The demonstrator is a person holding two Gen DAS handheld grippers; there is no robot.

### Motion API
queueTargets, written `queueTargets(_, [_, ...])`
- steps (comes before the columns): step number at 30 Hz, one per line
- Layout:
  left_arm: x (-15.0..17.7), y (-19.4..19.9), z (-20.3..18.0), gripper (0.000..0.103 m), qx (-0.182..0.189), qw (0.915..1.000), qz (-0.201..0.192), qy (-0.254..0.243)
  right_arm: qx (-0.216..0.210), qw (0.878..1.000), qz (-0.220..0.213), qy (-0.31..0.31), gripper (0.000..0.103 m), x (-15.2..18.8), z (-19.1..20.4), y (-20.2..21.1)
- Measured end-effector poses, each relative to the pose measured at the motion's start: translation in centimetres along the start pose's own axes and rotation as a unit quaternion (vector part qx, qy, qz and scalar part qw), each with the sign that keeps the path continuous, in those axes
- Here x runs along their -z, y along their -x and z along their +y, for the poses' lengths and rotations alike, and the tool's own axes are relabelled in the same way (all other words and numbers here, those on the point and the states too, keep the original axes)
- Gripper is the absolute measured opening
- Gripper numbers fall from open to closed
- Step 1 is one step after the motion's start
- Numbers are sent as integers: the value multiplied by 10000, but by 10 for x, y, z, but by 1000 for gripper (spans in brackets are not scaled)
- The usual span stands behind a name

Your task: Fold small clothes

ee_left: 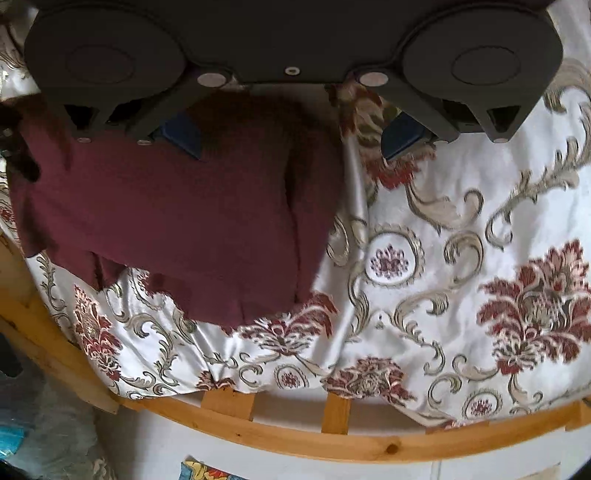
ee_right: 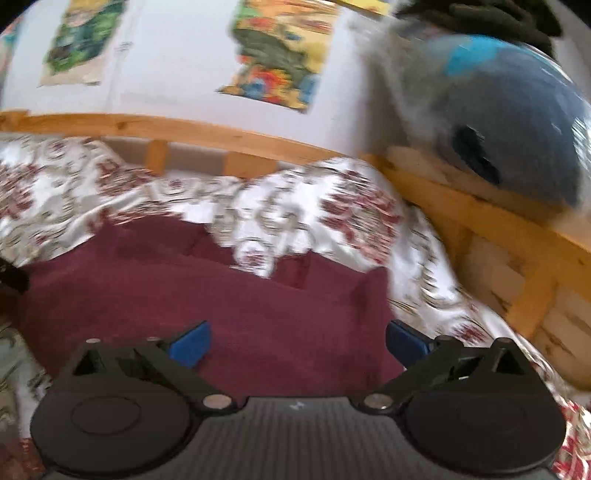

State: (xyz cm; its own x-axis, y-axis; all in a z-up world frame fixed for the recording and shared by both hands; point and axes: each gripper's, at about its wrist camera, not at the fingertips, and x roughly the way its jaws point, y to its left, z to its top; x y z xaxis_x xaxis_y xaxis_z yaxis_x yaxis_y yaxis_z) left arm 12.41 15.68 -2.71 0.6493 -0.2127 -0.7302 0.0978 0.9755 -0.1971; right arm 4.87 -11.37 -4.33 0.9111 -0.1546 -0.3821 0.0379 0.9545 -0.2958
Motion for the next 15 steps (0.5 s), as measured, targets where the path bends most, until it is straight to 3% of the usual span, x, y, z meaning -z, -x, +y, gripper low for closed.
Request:
queueTargets(7, [15,24,4,102,23,9962,210,842,-212,9989,179,367,103,5,22,-8])
queueTargets(15, [18,17,6,102,69,9933,527,1026,-345,9991,11,258,103,3,24,-10])
